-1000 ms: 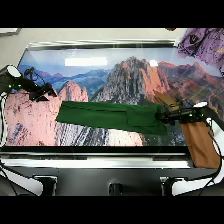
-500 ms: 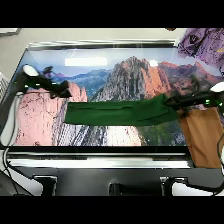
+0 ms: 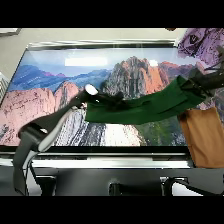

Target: Fold the clothes and pants, and hang the long-sleeved shirts on hangers.

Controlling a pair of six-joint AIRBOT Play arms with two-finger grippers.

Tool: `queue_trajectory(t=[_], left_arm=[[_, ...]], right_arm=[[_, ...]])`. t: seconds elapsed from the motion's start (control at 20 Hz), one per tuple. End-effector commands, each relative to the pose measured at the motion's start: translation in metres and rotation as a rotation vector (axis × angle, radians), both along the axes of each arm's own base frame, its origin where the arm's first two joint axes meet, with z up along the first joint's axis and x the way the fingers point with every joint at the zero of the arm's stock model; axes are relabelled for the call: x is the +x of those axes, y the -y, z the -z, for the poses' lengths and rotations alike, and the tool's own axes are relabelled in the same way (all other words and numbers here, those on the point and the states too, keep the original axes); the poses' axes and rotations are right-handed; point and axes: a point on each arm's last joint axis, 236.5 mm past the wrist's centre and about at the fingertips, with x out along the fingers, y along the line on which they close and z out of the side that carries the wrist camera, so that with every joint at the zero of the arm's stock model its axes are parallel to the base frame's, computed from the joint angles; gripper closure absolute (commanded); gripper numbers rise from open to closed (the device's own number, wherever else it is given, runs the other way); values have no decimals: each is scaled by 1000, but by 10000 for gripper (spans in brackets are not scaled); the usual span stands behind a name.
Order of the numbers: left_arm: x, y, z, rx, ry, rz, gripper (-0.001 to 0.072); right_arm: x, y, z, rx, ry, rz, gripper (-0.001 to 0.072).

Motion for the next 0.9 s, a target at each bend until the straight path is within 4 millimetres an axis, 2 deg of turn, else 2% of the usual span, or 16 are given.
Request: queue_trajectory(t=[0.0,0.2,0.35,0.45,0.5,0.6,0.7,0.75,0.85], left_arm=[[-24,75,6,-149,-100,-133,691],[-44,111,11,-209,-164,-201,692],[-59,133,3,-234,-159,-168,692],[-62,136,-3,-245,-154,-145,692],[-60,132,-5,-249,-160,-129,693],[-49,110,-8,-240,-170,-82,695],[-26,64,-11,-151,-92,-13,696],[-10,33,-13,-79,-45,7,696],[27,-57,-26,122,62,20,696]], right_arm=[[-15,11,-16,-65,-35,17,678],[-23,11,-20,-73,-59,7,678],[-22,12,-20,-75,-56,15,678],[-18,13,-20,-73,-45,29,678],[-14,14,-22,-74,-29,38,678],[-5,12,-24,-76,3,47,678],[3,-5,-22,-80,14,23,678],[6,-18,-19,-79,8,15,678],[16,-56,-13,-67,4,-6,678]])
